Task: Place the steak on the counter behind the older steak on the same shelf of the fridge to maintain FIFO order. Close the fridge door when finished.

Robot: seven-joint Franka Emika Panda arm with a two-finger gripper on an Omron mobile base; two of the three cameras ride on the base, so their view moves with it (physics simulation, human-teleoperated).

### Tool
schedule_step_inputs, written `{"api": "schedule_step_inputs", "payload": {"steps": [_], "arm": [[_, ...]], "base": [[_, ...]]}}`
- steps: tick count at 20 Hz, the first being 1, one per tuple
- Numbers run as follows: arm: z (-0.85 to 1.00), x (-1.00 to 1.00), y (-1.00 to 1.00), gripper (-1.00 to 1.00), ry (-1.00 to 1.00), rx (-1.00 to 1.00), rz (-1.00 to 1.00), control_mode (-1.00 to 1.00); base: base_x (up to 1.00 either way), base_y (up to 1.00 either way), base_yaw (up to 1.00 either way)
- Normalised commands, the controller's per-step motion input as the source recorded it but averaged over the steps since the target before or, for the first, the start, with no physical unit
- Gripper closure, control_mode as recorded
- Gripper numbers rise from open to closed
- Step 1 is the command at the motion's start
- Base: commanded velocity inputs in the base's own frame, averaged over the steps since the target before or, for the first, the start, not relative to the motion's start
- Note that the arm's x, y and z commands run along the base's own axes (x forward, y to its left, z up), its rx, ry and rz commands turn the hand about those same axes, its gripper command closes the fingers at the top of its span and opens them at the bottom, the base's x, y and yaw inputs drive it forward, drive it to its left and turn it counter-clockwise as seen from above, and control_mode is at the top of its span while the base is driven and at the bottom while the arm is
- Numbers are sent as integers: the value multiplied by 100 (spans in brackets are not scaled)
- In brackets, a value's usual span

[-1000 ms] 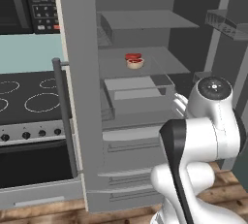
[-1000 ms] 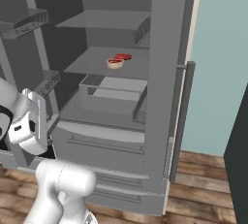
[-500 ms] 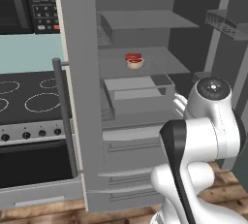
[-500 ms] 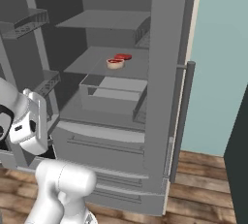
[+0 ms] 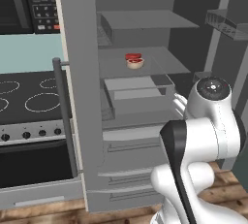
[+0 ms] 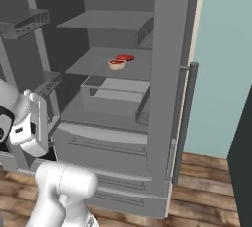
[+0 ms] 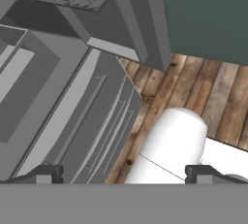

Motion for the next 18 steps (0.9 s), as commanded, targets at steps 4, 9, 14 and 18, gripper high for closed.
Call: {"api": "schedule_step_inputs", "payload": {"steps": [4, 9, 14, 18], "arm": [[0, 0, 0, -100, 0, 0, 0, 100], [0, 0, 0, -100, 0, 0, 0, 100], [-6, -9, 0, -100, 0, 0, 0, -100], [-1, -47, -42, -100, -3, 5, 0, -100]], "base": [[-32, 2, 0], [-26, 4, 0], [-10, 0, 0], [0, 0, 0]]}}
